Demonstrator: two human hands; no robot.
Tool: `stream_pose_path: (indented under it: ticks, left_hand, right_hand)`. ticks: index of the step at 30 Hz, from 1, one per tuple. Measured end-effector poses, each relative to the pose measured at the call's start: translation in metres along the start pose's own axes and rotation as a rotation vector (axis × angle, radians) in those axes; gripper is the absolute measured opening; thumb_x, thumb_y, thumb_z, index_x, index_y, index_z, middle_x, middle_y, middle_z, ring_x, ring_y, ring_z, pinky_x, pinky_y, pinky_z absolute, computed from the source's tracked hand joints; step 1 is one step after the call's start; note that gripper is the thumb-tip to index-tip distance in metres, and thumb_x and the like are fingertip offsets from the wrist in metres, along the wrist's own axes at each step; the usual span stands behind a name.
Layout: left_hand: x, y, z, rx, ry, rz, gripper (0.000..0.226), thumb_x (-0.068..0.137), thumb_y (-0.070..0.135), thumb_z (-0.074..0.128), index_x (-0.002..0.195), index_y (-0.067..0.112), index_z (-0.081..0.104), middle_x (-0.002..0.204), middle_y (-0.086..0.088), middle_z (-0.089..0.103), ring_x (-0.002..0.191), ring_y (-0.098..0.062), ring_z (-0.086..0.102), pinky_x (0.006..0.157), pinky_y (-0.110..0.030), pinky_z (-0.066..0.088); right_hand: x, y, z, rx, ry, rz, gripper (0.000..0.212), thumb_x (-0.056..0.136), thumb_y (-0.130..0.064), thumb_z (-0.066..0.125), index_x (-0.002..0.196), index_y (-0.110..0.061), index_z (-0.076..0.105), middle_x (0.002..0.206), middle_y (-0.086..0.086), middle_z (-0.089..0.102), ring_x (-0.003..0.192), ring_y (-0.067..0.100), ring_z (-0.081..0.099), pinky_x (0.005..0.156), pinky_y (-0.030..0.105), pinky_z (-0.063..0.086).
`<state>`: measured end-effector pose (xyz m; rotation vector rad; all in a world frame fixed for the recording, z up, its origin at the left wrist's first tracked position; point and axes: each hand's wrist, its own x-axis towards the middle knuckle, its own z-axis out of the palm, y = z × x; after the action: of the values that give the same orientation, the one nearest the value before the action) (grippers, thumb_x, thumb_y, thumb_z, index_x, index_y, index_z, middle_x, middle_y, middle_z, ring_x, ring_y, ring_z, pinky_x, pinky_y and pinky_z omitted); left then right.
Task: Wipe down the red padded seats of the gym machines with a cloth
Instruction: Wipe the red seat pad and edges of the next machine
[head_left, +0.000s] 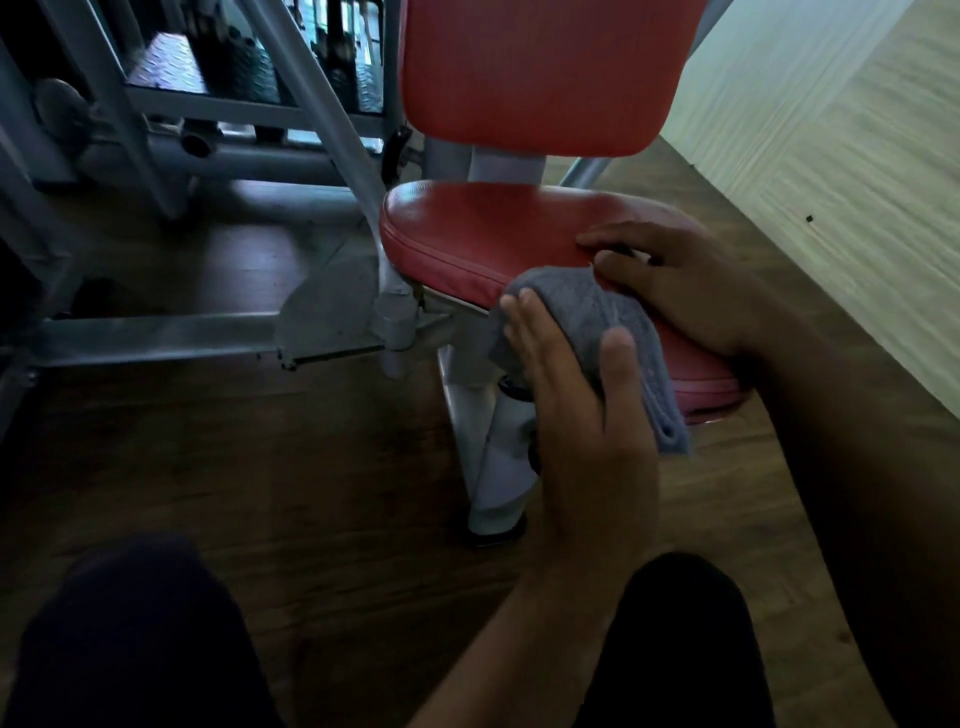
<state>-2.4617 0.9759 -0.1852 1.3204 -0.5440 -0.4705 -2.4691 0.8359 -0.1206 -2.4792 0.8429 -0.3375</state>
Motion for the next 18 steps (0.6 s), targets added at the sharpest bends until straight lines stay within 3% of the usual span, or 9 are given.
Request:
stream_pose_path:
  ticks: [2,4,9,12,15,17,18]
  left_hand:
    - [0.022,0.000,-0.002,0.162,-0.013,0.031,0.061,0.107,0.038,0.033,0.159,0.022,0.004,0.166,0.014,-0.009,0.145,0.009,-0.018,0.113,-0.006,-0.012]
    - [0.039,0.001,-0.006,0.436,-0.051,0.124,0.058,0.108,0.040,0.026,0.159,0.018,0.011,0.167,0.007,-0.004,0.146,0.002,-0.021,0.116,-0.018,-0.018]
    - [0.068,0.014,-0.015,0.896,-0.313,0.262,0.059,0.107,0.042,0.019,0.158,0.012,0.018,0.168,-0.004,0.010,0.154,-0.016,-0.007,0.119,-0.032,-0.017]
    - [0.088,0.023,-0.008,1.132,-0.490,0.269,0.071,0.101,0.048,0.002,0.157,0.009,0.022,0.166,-0.011,0.013,0.155,-0.024,0.000,0.124,-0.043,-0.007]
    - [0.108,0.024,0.012,1.373,-0.671,0.338,0.098,0.076,0.048,-0.016,0.153,0.003,0.027,0.160,-0.023,0.021,0.151,-0.038,0.012,0.121,-0.058,0.010]
    - [0.115,0.034,0.026,1.295,-0.701,0.230,0.081,0.091,0.047,0.000,0.149,0.000,0.033,0.153,-0.024,0.033,0.145,-0.041,0.025,0.117,-0.056,0.022]
    - [0.119,0.043,0.032,1.148,-0.664,0.124,0.065,0.100,0.040,0.015,0.145,0.000,0.040,0.148,-0.023,0.041,0.141,-0.041,0.035,0.113,-0.049,0.029]
  right_hand:
    - [0.001,0.002,0.000,-0.001,0.026,0.001,0.022,0.101,-0.033,0.051,0.116,-0.042,0.063,0.118,-0.013,0.061,0.104,0.004,0.055,0.094,0.025,0.038]
    - [0.000,0.005,-0.001,0.020,0.054,0.016,0.025,0.101,-0.034,0.049,0.118,-0.035,0.067,0.120,-0.008,0.065,0.107,0.008,0.059,0.098,0.032,0.043]
    - [-0.002,0.012,-0.005,0.232,0.249,0.074,0.028,0.100,-0.033,0.048,0.116,-0.026,0.071,0.112,-0.001,0.070,0.105,0.013,0.063,0.101,0.039,0.047]
    - [-0.001,0.011,-0.010,0.302,0.341,0.097,0.026,0.100,-0.026,0.052,0.114,-0.015,0.071,0.109,0.003,0.070,0.102,0.015,0.064,0.095,0.029,0.048]
    - [0.001,0.004,-0.016,0.265,0.389,0.104,0.023,0.097,-0.024,0.056,0.114,-0.022,0.072,0.108,-0.002,0.071,0.102,0.011,0.063,0.095,0.026,0.046]
    - [0.009,0.000,-0.018,0.233,0.413,0.114,0.024,0.094,-0.029,0.057,0.113,-0.029,0.072,0.111,-0.003,0.072,0.105,0.012,0.064,0.101,0.035,0.046]
    - [0.013,-0.004,-0.020,0.237,0.430,0.123,0.025,0.091,-0.034,0.056,0.111,-0.032,0.072,0.110,-0.003,0.073,0.106,0.013,0.064,0.102,0.039,0.046]
